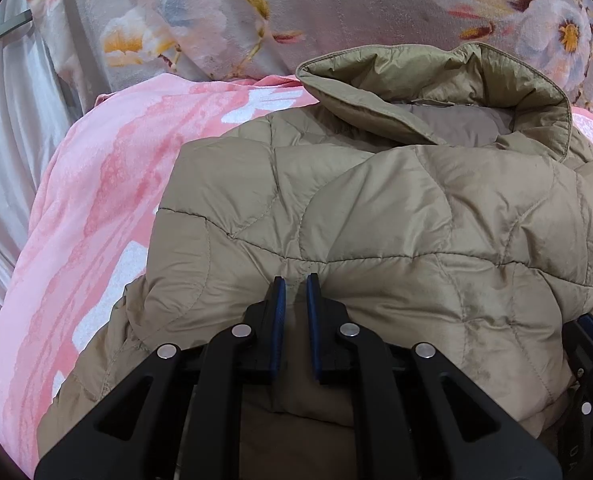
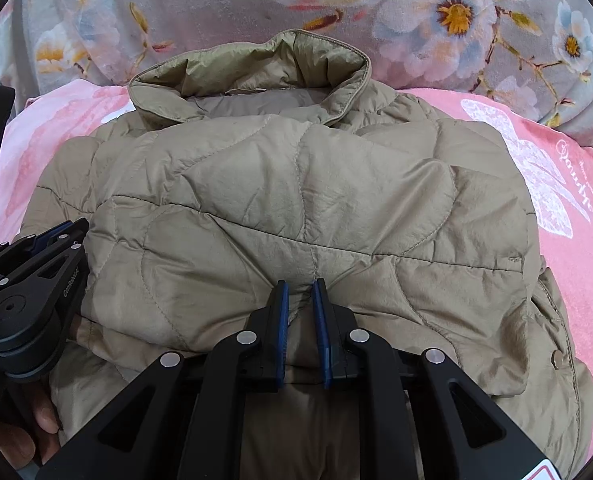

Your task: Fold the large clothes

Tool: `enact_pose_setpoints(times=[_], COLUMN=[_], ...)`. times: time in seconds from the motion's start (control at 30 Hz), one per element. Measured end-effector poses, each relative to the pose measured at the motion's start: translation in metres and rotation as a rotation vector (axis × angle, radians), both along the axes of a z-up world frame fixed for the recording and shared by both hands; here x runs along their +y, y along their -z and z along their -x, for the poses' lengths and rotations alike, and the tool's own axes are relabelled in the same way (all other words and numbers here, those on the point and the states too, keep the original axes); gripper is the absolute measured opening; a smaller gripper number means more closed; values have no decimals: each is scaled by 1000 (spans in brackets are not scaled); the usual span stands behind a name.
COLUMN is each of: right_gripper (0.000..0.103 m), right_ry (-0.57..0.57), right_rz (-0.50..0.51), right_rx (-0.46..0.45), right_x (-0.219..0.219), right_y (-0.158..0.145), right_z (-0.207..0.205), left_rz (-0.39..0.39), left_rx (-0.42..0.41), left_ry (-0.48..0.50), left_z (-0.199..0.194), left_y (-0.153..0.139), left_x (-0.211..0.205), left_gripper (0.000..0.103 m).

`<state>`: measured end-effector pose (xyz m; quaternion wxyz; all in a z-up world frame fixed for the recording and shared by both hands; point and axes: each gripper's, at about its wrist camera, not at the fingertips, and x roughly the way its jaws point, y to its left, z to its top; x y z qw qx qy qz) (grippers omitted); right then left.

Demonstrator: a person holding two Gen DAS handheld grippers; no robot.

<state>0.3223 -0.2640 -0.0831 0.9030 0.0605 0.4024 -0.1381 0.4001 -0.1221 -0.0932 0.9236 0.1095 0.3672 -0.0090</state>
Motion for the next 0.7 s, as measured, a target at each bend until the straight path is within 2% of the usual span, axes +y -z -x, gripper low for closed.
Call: enact_pose_setpoints(times=[0.4,0.57,0.63,0.7], right_gripper=[15,15,15,16], right_ry=[1,-11,-47,-112], right_rz=[1,21,57,79], right_rx=[11,23,44,69], right_x=[0,2,7,11], right_y=[3,2,-1,-5], right_z=[-2,0,4,13], left_rz=[-11,-35,0,97], left_rx=[9,15,24,53], left_ry=[6,38,80,151], left_z=[1,8,14,21], left_y=[1,2,-1,-10], left_x=[-3,-4,1,18], left_gripper=[8,8,9,13])
